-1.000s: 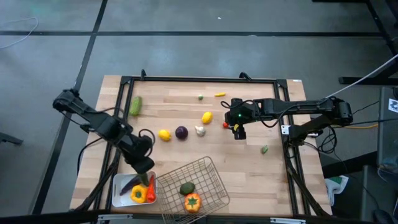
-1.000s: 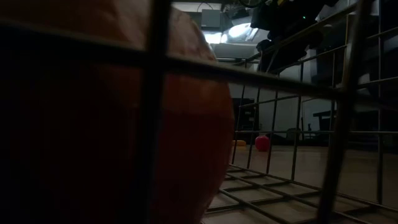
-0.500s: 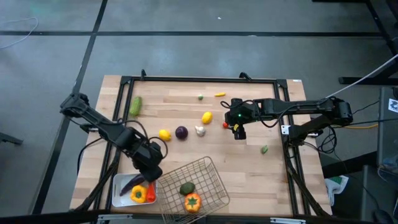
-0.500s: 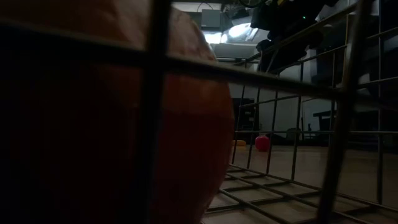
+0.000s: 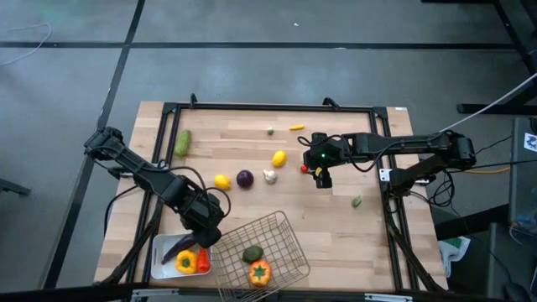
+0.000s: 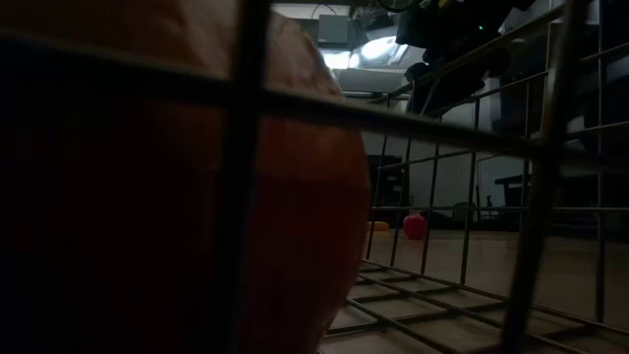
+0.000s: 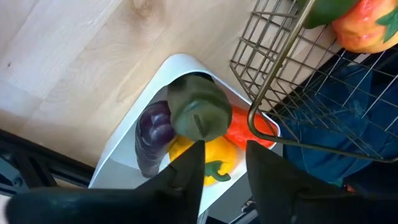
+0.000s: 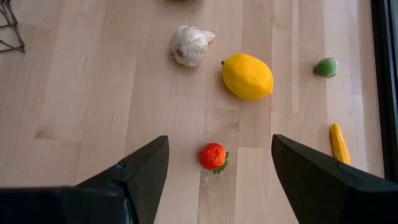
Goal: Sort produce into baskets
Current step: Put the green chili into the white basket, then put the light green cucumber into the white bin
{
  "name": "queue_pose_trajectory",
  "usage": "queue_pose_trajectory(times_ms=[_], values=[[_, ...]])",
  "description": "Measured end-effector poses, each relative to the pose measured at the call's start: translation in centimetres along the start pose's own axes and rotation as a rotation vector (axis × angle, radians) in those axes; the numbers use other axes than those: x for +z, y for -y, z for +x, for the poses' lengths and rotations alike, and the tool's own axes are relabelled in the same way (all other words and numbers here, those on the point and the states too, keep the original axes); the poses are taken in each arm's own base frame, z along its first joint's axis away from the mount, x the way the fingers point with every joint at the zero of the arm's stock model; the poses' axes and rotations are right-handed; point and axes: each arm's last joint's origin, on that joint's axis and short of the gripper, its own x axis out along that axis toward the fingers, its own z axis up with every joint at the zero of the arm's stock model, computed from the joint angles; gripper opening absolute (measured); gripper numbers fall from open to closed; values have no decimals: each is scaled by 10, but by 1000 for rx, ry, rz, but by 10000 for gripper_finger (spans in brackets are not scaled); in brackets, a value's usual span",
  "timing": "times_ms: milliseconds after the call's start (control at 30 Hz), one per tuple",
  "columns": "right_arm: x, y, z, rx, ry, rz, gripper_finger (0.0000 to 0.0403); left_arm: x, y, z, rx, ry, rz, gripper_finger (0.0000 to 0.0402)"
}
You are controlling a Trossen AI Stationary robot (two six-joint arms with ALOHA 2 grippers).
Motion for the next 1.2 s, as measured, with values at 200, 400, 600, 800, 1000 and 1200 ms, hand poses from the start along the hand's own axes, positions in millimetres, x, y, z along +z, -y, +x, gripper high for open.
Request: queue_pose_trajectory(times_ms=[200,400,600,800,1000,1200], values=[[0,0,0,0,0,0,282,4,-1,-1,-5,1,7,145],[0,0,0,0,0,0,282,16,-3,-5,-31,-42,3,152],[0,0,0,0,0,0,282,35,-9,-12,-83,-106,83,147],[0,0,0,0,0,0,282,51,-25,-24,-95,-155,77,148],[0,0,0,0,1,0,282,58,-52,-50,-70,-66,73,144],[0,0,0,0,1,0,282,69,-81,-72,46,145,43,143]])
